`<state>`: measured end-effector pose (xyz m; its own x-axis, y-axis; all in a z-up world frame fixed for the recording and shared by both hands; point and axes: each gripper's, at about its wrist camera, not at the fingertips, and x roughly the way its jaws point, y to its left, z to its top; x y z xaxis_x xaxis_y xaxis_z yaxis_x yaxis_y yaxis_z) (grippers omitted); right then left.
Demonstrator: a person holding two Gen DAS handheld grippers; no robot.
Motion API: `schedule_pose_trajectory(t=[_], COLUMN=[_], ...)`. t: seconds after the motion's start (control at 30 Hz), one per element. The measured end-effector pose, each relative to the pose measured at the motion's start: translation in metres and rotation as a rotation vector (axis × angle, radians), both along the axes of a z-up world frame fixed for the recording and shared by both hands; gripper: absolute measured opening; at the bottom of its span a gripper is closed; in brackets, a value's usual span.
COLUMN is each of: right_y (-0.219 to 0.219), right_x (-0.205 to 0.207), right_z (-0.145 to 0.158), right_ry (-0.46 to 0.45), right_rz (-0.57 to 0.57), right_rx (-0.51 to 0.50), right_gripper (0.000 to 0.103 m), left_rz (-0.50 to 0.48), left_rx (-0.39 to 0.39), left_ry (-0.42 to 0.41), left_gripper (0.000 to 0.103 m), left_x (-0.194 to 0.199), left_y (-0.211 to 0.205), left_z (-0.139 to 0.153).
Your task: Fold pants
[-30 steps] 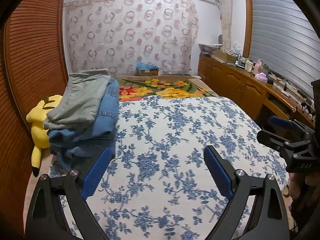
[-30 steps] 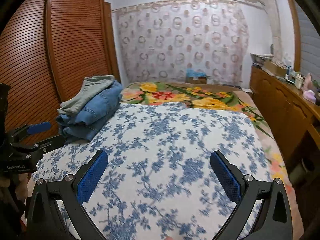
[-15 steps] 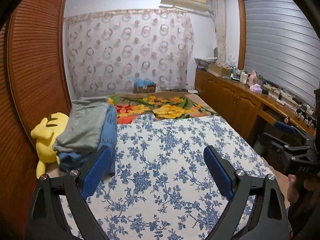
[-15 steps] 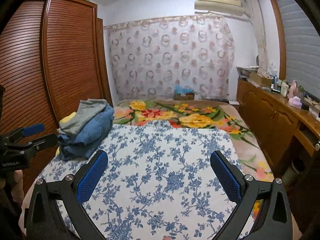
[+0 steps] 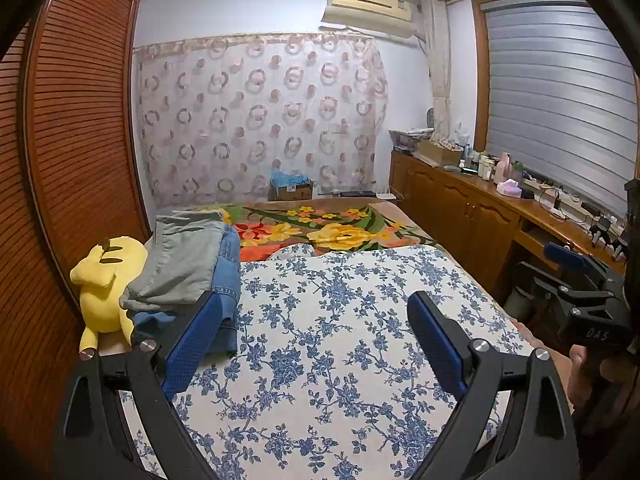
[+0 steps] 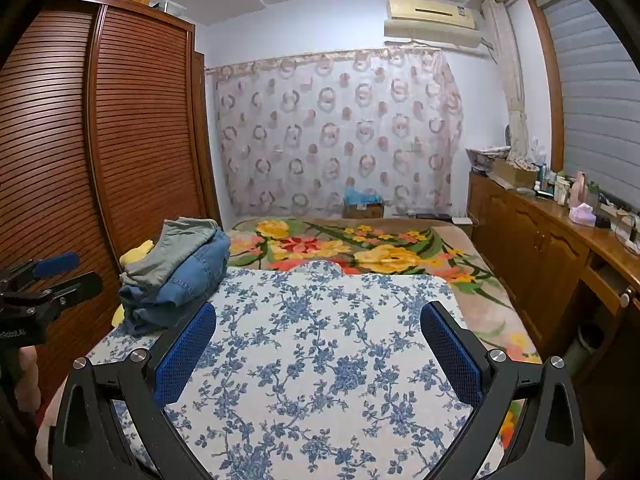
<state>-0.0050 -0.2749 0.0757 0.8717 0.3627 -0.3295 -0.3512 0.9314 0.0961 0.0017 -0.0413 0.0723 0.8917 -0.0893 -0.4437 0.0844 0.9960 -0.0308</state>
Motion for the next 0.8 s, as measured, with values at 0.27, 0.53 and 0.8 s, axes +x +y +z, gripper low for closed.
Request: schedule_pose_trajectory(t=[0.27, 0.53, 0.8], right_y=[-0.0019, -0.0018, -0.0020], right_x=[0.0005, 0.0004, -0.0004], right_z=[-0.0005, -0.0006, -0.0001], right_ry=[-0.004, -0.005, -0.005], right_rz=[-0.001, 0.000, -0.001], right_rx=[0.002, 0.003, 0.002], right_gripper=[0.102, 0.102, 0.102], left_rz=[0.001, 0.002, 0.003], left_rx=[0.001, 0.001, 0.000], left_ry=[0.001, 0.002, 0.003], left_gripper=[0.094, 0.094, 0.094], left_x=[-0.0005, -0.0007, -0.0008], left_y=[0.0015, 0.0032, 0.0051], left_z=[-0.0001, -0.0006, -0.0004])
